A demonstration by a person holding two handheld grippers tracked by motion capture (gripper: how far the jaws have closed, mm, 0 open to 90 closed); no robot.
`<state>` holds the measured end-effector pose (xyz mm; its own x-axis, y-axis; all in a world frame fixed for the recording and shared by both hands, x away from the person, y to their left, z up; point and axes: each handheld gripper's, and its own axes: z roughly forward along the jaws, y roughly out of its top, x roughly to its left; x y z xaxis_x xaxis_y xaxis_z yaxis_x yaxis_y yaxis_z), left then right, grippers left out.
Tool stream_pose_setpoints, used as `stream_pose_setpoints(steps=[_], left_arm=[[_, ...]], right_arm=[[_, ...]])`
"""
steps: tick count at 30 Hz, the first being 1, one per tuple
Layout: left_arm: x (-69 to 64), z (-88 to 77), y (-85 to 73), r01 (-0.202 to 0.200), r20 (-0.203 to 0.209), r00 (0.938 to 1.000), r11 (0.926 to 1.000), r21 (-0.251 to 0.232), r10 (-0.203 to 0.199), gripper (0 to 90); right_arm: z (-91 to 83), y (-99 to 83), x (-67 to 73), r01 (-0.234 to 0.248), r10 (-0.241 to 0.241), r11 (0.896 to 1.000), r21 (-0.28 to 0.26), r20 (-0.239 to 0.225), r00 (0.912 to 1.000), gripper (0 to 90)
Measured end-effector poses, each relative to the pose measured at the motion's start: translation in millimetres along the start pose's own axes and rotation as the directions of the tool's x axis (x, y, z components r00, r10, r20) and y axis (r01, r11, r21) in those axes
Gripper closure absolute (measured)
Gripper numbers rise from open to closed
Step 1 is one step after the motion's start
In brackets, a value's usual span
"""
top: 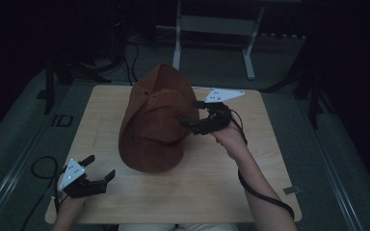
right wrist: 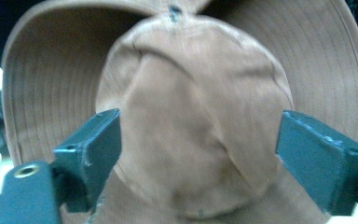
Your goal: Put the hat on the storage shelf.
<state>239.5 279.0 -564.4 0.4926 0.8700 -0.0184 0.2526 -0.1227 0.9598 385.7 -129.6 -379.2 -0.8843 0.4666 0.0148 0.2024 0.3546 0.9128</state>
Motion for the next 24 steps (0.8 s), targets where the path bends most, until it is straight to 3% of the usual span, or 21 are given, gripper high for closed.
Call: stream_pose_setpoints(steps=[4,17,24], left_arm=[[-0.3,0.2,-0.2,0.000,0.002,1.0000,1.0000,0.000,0.000,4.0],[-1.3,2.7,-1.8,0.000,0.006,1.0000,0.9999,0.016,0.000,4.1],[-1.2,4.0,-3.3,0.001,0.010,0.9999,0.9997,0.024,-0.002,4.1]], right_arm=[[-4.3,-15.2,-5.1,-0.008,0.008,1.000,0.009,0.002,1.0000,14.2],[-25.2,-79.1,-20.9,-0.044,0.042,0.999,0.026,0.084,0.9956,14.1],[-30.0,-110.5,-27.4,-0.072,0.067,0.996,0.051,0.095,0.9932,14.1]])
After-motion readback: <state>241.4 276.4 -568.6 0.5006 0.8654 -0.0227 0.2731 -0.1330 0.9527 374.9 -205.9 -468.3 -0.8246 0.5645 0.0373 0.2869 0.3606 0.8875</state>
